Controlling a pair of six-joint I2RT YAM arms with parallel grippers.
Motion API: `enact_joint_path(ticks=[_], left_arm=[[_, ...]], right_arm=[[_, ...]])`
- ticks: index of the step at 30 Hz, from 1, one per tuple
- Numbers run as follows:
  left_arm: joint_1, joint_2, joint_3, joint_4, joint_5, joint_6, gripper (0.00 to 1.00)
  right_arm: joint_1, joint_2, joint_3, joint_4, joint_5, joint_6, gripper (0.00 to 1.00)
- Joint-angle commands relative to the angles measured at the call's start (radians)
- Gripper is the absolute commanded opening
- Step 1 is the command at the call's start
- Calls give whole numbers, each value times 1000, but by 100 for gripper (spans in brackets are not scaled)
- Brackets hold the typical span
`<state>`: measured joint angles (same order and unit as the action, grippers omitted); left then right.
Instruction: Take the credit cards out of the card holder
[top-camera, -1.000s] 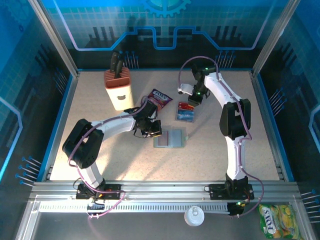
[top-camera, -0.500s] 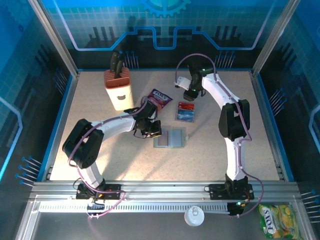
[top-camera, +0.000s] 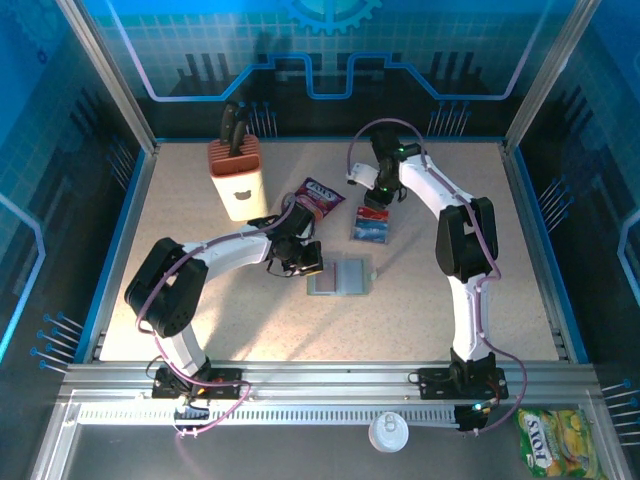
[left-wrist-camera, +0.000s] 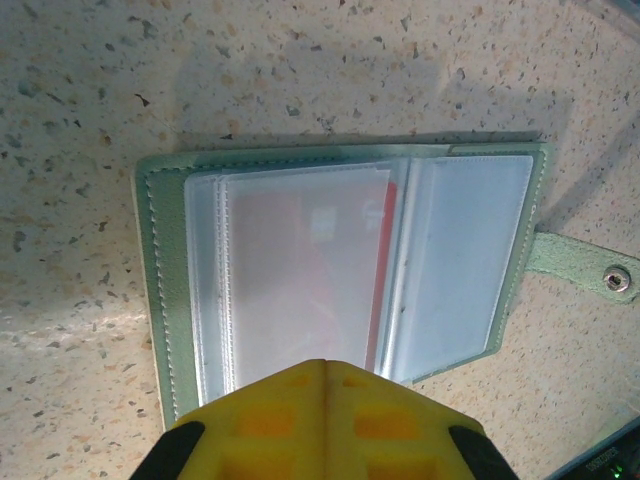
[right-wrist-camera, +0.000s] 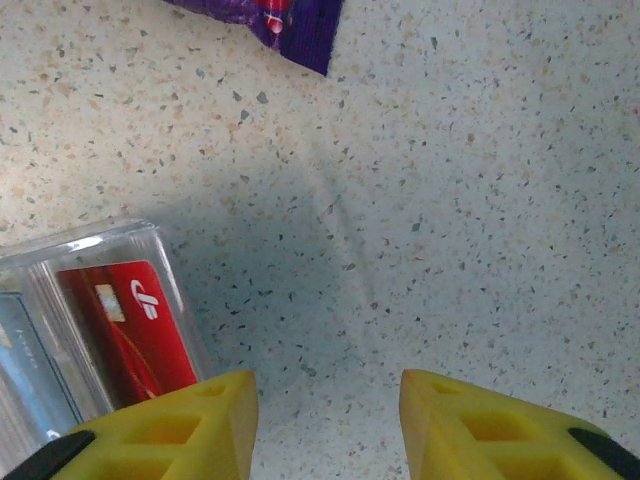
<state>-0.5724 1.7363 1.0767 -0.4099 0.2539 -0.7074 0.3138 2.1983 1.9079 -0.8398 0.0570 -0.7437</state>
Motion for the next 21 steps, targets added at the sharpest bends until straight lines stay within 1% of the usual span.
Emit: enact_joint_path(ticks=[1, 7, 14, 18, 21], left_arm=[[5, 2, -14, 5, 1, -10, 4], [5, 0, -6, 3, 1, -8, 4], [5, -4, -6, 2, -1, -5, 4], [5, -10, -12, 4, -8, -1, 5], [7, -16, -21, 11, -13, -2, 6]], right_arm=[[17, -17, -32, 3, -3, 17, 44], [25, -58, -15, 11, 15, 23, 44], [46, -136, -29, 11, 6, 54, 45], [63, -190, -56, 3, -23, 135, 44], [78, -240, -104, 17, -71, 232, 44]])
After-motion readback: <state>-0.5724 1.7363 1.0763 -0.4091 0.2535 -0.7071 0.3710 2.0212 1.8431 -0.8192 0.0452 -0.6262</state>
